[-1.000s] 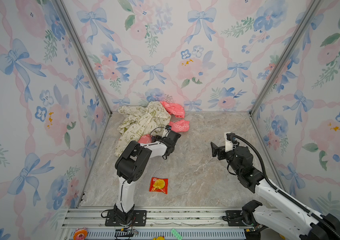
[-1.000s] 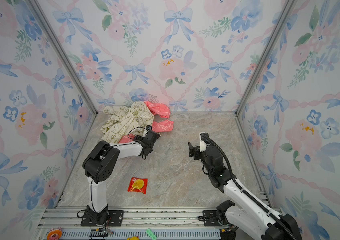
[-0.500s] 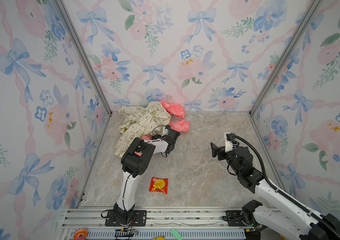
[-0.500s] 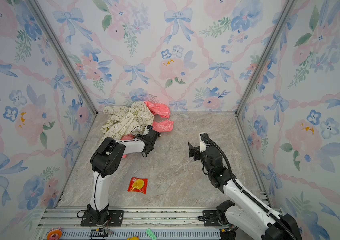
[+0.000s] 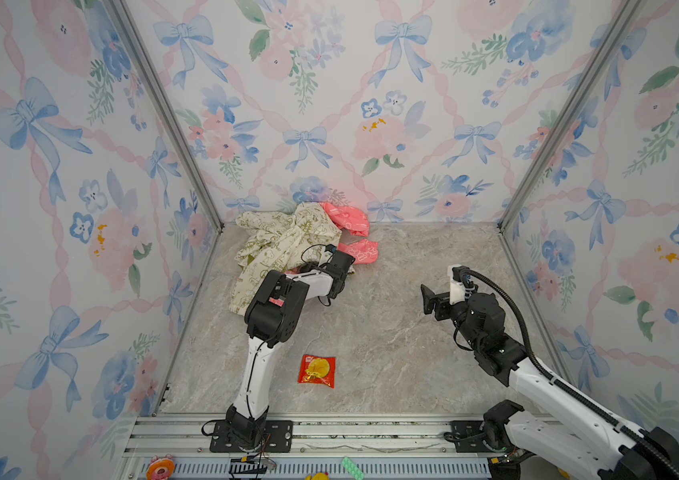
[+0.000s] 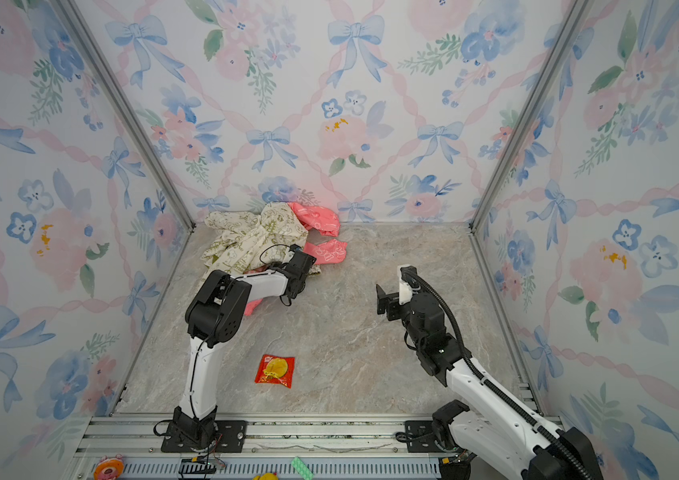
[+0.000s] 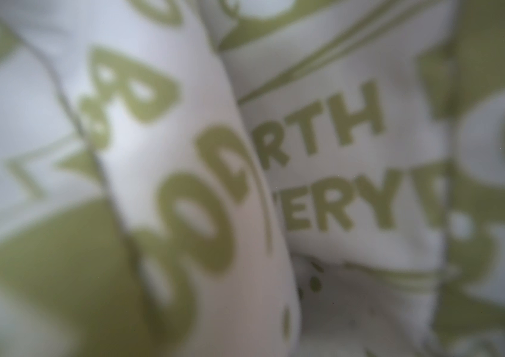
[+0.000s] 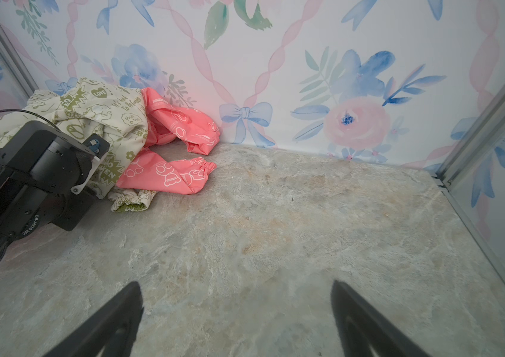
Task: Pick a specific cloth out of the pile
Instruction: 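Reach the left gripper into the cloth pile while the right arm lifts forward, then push the left gripper down into the pile and grasp the purple cloth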
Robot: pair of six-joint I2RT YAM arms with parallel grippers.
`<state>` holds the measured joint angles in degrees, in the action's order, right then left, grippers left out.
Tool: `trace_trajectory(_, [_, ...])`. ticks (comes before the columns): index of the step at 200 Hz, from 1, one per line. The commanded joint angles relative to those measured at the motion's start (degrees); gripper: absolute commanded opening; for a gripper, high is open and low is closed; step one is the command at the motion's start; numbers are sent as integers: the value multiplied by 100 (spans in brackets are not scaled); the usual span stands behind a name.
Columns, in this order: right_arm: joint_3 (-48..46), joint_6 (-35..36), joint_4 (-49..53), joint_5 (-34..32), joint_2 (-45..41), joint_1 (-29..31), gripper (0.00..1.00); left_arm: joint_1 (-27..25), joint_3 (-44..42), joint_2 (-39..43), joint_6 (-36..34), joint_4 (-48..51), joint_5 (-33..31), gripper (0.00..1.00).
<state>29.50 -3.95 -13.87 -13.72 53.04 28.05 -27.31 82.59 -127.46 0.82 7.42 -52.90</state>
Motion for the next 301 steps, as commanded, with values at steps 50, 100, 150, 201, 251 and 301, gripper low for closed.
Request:
trace_trajectory(50, [-80,-111,-21,29,39,-67,97,203,495,-410,-8,443,86,32])
trace_trajectory(100, [-83,-132,-37,53,47,-81,97,238,612,-353,25,435,101,5])
trace_trajectory(150, [-84,-140,-31,97,23,-89,97,235,608,147,95,427,214,0])
trace_trajectory(201, [-93,-145,-22,115,-6,-95,97,235,634,930,114,427,366,0])
trace_trajectory(251, [-115,-158,-19,123,-50,-94,97,261,679,1536,171,436,563,0])
trace_trajectory(301, [-119,-166,-19,150,-71,-104,97,263,752,2271,347,466,951,0])
